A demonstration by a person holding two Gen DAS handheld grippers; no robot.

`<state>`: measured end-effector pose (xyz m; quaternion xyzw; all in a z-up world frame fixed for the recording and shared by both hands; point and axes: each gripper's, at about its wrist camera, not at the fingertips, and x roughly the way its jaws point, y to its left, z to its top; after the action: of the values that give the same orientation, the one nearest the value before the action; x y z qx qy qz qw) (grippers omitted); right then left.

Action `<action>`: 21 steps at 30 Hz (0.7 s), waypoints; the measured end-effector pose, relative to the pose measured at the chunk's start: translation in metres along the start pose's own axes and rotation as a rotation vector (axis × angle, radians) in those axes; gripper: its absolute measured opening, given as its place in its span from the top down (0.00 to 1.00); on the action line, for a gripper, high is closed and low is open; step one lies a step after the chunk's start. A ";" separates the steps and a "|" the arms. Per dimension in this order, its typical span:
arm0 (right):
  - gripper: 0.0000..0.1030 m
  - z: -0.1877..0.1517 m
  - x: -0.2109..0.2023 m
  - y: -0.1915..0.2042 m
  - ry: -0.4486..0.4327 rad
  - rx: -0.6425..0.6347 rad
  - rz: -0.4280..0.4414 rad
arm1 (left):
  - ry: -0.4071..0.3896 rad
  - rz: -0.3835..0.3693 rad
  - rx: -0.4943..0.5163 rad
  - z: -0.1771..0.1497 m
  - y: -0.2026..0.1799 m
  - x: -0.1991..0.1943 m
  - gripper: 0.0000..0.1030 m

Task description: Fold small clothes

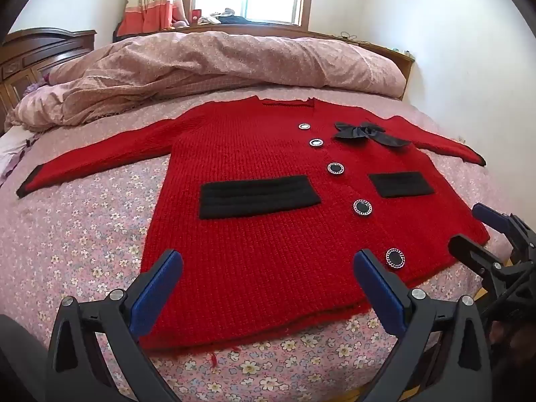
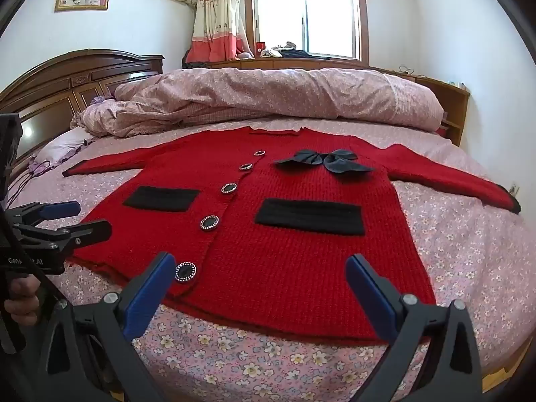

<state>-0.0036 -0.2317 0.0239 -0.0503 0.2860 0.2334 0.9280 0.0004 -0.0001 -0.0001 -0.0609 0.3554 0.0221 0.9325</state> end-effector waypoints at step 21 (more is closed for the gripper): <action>0.00 0.001 0.001 0.003 0.005 -0.010 0.005 | -0.005 -0.014 -0.005 0.000 0.000 -0.002 0.04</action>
<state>-0.0038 -0.2289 0.0246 -0.0545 0.2874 0.2370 0.9264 -0.0009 -0.0002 0.0010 -0.0654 0.3526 0.0167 0.9333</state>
